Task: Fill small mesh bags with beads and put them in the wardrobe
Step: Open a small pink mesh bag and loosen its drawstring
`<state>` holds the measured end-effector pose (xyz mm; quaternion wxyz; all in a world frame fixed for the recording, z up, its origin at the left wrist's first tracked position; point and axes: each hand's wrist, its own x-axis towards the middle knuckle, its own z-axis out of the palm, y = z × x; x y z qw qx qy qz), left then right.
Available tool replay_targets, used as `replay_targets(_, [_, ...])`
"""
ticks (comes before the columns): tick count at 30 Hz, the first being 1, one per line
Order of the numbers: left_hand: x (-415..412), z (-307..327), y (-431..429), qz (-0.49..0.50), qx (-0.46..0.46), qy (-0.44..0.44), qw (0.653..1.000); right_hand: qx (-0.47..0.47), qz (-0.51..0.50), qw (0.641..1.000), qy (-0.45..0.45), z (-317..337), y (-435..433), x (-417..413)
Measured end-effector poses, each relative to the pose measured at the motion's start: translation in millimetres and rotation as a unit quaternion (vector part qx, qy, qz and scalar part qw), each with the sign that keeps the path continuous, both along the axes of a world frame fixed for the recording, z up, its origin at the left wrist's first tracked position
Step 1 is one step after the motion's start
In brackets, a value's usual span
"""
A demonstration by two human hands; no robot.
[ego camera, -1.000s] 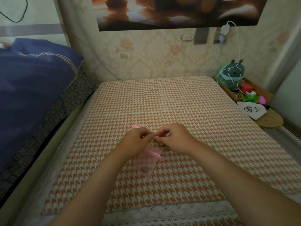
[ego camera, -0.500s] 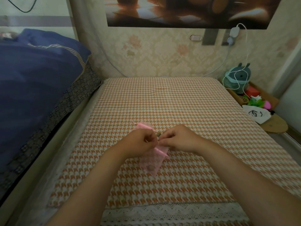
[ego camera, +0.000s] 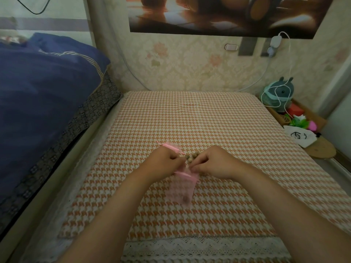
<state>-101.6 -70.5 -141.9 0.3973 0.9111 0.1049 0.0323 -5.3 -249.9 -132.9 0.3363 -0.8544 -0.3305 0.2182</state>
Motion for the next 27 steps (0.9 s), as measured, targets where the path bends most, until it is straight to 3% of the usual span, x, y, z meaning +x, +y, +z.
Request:
replay_targets(6, [1,0,-5,0.020,-0.018,-0.002,1.000,0.032,0.051,0.997,-0.053,6,-1,-2])
replay_targets(11, [5,4,-5,0.058,-0.128,-0.036,0.989,0.031,0.054,0.988,-0.140,14,-1,-4])
replay_targets(15, [3,3,-4,0.068,-0.097,-0.031,0.993,0.009,0.073,0.990,-0.117,13,-2,-5])
replay_targets(18, [5,0,-5,0.058,-0.069,-0.019,0.996,0.016,0.010,0.996,-0.089,11,-7,2])
replay_targets(21, [8,0,-6,0.052,-0.062,-0.012,0.997,-0.078,-0.022,0.980,-0.180,3,-16,13])
replay_targets(24, [11,0,-6,0.046,-0.064,-0.002,0.997,-0.154,0.014,0.970,-0.186,-8,-16,13])
replay_targets(27, [12,1,-6,0.041,-0.076,0.014,0.996,-0.174,0.031,0.962,-0.208,-12,-9,12])
